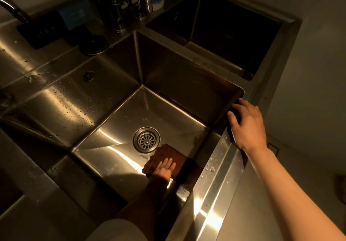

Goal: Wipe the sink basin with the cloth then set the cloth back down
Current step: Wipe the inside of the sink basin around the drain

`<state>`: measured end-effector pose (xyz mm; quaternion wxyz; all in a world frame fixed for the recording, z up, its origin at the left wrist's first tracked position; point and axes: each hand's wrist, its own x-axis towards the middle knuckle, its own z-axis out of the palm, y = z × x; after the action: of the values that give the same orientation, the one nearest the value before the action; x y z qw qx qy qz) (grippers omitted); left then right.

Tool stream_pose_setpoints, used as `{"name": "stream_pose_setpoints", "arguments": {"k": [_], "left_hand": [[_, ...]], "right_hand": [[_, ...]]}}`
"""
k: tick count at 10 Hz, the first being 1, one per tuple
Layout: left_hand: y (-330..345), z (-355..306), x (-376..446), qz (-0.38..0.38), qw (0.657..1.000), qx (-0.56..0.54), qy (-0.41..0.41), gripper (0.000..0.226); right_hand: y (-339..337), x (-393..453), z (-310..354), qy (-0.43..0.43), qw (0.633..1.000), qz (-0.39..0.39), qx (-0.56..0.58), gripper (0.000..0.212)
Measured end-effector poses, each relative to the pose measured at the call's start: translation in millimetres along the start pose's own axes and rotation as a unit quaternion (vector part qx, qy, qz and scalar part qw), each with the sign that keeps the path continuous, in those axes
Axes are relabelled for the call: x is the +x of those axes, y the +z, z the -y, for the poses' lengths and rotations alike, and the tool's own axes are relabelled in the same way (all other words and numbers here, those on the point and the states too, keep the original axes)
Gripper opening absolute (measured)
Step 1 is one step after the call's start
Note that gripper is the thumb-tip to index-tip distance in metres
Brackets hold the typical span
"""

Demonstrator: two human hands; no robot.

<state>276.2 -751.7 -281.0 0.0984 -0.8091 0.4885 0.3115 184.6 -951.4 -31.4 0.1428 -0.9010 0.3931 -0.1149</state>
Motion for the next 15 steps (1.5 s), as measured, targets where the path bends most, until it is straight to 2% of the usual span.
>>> {"name": "stream_pose_setpoints", "arguments": {"k": [2, 4, 5, 10, 15], "left_hand": [[-1.8, -2.0, -11.2, 0.026, 0.999, 0.005, -0.019, 0.055], [-0.8, -5.0, -19.9, 0.046, 0.997, -0.015, -0.052, 0.052], [-1.8, -6.1, -22.4, 0.056, 0.996, -0.034, -0.065, 0.051], [-2.9, -5.3, -26.8, 0.09, 0.976, -0.124, -0.151, 0.057], [-10.6, 12.1, -18.7, 0.048, 0.953, -0.16, -0.254, 0.062]], "right_hand": [[-7.1, -9.8, 8.8, -0.017, 0.998, -0.022, -0.051, 0.035], [-5.9, -42.5, 34.2, -0.094, 0.994, 0.03, 0.041, 0.035], [-0.3, -54.1, 43.9, -0.099, 0.993, 0.053, 0.044, 0.037], [0.4, -53.1, 43.5, -0.062, 0.994, 0.08, 0.04, 0.041], [-0.6, -52.7, 44.2, -0.054, 0.994, 0.088, 0.042, 0.041]]}}
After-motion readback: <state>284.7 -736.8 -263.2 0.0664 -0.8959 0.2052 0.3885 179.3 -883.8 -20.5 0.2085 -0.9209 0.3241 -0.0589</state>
